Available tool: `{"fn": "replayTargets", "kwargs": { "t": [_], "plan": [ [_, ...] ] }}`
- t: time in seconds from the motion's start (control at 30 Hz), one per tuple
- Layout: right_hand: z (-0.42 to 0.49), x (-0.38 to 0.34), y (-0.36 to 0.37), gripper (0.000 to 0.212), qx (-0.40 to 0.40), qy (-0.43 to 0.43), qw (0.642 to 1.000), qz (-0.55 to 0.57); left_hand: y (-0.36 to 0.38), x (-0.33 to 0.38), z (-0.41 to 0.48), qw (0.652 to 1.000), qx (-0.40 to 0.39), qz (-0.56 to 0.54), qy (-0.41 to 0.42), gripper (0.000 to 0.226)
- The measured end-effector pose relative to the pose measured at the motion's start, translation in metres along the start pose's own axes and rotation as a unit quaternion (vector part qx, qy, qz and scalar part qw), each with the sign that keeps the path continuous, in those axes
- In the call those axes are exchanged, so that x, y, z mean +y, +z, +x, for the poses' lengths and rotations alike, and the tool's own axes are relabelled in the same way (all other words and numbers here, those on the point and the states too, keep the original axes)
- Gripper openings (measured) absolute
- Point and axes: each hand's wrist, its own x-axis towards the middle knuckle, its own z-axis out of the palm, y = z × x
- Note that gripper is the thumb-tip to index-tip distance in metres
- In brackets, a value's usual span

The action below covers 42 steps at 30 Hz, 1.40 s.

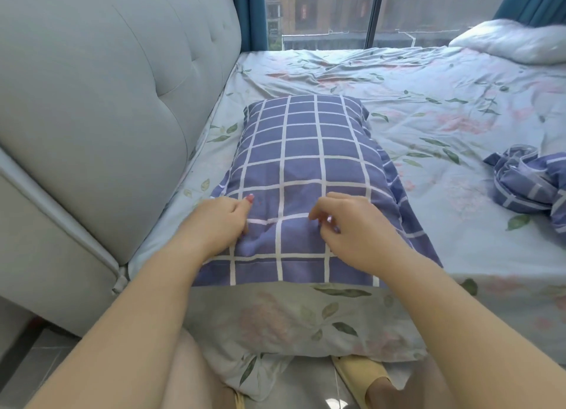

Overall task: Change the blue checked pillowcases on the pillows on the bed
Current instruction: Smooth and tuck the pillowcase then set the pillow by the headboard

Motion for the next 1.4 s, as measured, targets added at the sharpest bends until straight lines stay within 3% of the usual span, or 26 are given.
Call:
{"fn": "replayTargets", "kwargs": {
  "t": [0.1, 0.27, 0.4, 0.47, 0.57, 0.67, 0.83, 0.87, 0.97, 1.07, 1.23, 1.4],
  "plan": [
    [0.009, 0.002, 0.009, 0.026, -0.055, -0.041, 0.997, 0.023, -0.009, -0.017, -0.002, 0.998, -0.009, 0.062, 0.000, 0.038],
    [0.029, -0.003, 0.030, 0.037, -0.148, -0.048, 0.987, -0.038, -0.009, -0.018, -0.006, 0.993, -0.103, -0.050, 0.003, 0.033],
    [0.041, -0.012, 0.033, 0.025, -0.122, -0.036, 0.991, -0.052, -0.010, -0.021, 0.003, 0.990, -0.121, -0.060, -0.035, 0.045],
    [0.040, -0.015, 0.031, 0.023, -0.120, -0.034, 0.990, -0.069, -0.012, -0.022, 0.003, 0.988, -0.154, 0.002, -0.022, 0.053],
    [0.037, -0.013, 0.035, 0.024, -0.166, 0.006, 0.979, -0.116, -0.005, -0.026, -0.001, 0.983, -0.184, 0.020, -0.003, 0.043],
    [0.042, -0.010, 0.045, 0.018, -0.229, 0.040, 0.963, -0.139, 0.000, -0.022, 0.001, 0.989, -0.146, -0.007, 0.008, 0.042],
    [0.052, -0.007, 0.049, 0.026, -0.254, 0.061, 0.960, -0.105, -0.001, -0.016, 0.020, 0.998, 0.061, 0.005, 0.035, 0.042],
    [0.051, -0.007, 0.044, 0.031, -0.257, 0.063, 0.960, -0.086, -0.002, -0.013, 0.019, 0.998, 0.056, -0.005, 0.031, 0.044],
    [0.043, -0.006, 0.028, 0.037, -0.265, 0.063, 0.961, -0.054, -0.002, -0.003, 0.009, 0.996, -0.079, 0.032, -0.003, 0.048],
    [0.040, -0.007, 0.028, 0.037, -0.292, 0.051, 0.952, -0.072, 0.005, 0.003, 0.007, 0.985, -0.152, 0.076, -0.035, 0.049],
    [0.049, -0.005, 0.038, 0.029, -0.306, 0.043, 0.947, -0.083, 0.012, 0.013, 0.024, 0.975, -0.156, 0.148, -0.058, 0.052],
    [0.046, -0.001, 0.029, 0.037, -0.330, 0.026, 0.942, -0.059, 0.026, 0.014, 0.037, 0.962, -0.153, 0.220, -0.053, 0.053]
  ]
}}
